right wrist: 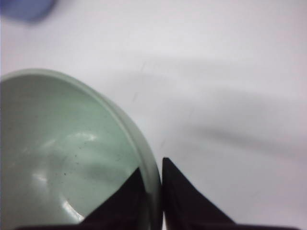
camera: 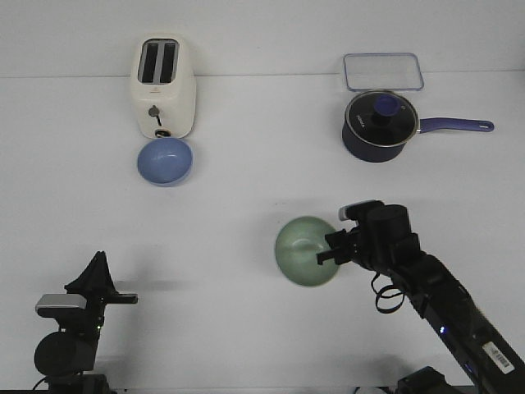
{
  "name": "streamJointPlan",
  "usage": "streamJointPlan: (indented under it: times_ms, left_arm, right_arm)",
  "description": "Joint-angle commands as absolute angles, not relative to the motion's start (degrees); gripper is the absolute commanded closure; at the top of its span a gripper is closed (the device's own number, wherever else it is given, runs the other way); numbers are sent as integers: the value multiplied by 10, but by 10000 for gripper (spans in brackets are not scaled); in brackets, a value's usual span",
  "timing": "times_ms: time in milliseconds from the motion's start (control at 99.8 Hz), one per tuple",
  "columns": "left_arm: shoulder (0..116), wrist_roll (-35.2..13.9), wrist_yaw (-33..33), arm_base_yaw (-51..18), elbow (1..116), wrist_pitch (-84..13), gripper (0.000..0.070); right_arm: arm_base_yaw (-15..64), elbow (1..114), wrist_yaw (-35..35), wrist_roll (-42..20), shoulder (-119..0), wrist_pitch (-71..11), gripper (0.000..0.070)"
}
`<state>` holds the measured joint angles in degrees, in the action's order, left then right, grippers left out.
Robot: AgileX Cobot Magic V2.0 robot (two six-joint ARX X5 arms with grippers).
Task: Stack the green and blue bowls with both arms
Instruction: 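Carry the green bowl toward the robot and set it down mid-table, then release the green bowl and pull the right gripper back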
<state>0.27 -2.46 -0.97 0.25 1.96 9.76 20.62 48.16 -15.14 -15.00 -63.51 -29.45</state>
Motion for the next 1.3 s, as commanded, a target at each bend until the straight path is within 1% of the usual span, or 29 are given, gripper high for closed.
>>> streamJointPlan:
  times_ms: [0,110,220,391,481,501,531,611,671,721,811,871,961,992,1122,1172,1242,1292]
  left_arm:
    - [2,-26,-11,3,8,104,685]
    - [2,-26,-11,3,8,104,685]
    - [2,-26,-11,3,8,104,685]
    - [2,-26,-11,3,8,104,685]
    - [2,-26,-11,3,8,104,685]
    - [2,-26,-11,3,8,104,685]
    - [2,-26,-11,3,8,104,685]
    - [2,-26,-11,3,8,104,685]
    - [2,-26,-11,3,8,104,685]
    - [2,-26,-11,3,8,104,685]
    - [2,-30,-11,3,8,104,685]
    - [2,-56,-11,3,8,104,685]
    - [2,-114,-11,3,8,104,685]
    - [2,-138,-11,3,9,104,685]
    - [2,-209,-11,3,11,106,689]
    - [2,-240,-11,3,13,106,688]
    - [2,-286,-11,3,18,106,688]
    - [2,-309,-11,3,23,104,688]
  right_arm:
    - [240,470,-144,-178,-646,-274,700]
    - [296,443,-119,-199,-658,-243,700]
    - [326,434,-113,-205,-681,-231,700]
    - [347,434,-75,-206,-733,-223,700]
    - [348,434,-75,-205,-754,-221,698]
    - [348,434,-75,-205,-757,-221,685]
    - [348,434,-75,-203,-759,-220,647]
    - [348,435,-76,-192,-759,-220,482]
    - [347,435,-77,-192,-751,-218,414]
    - [344,436,-77,-192,-739,-217,391]
    - [331,438,-76,-179,-705,-215,391]
    - [320,439,-75,-175,-681,-212,391]
    - [292,439,-74,-162,-635,-208,391]
    - [278,439,-75,-156,-616,-207,391]
    - [220,439,-73,-133,-557,-211,393]
    - [196,435,-62,-132,-536,-208,393]
    - [168,415,-55,-132,-500,-186,393]
    - [152,390,-56,-132,-470,-159,394]
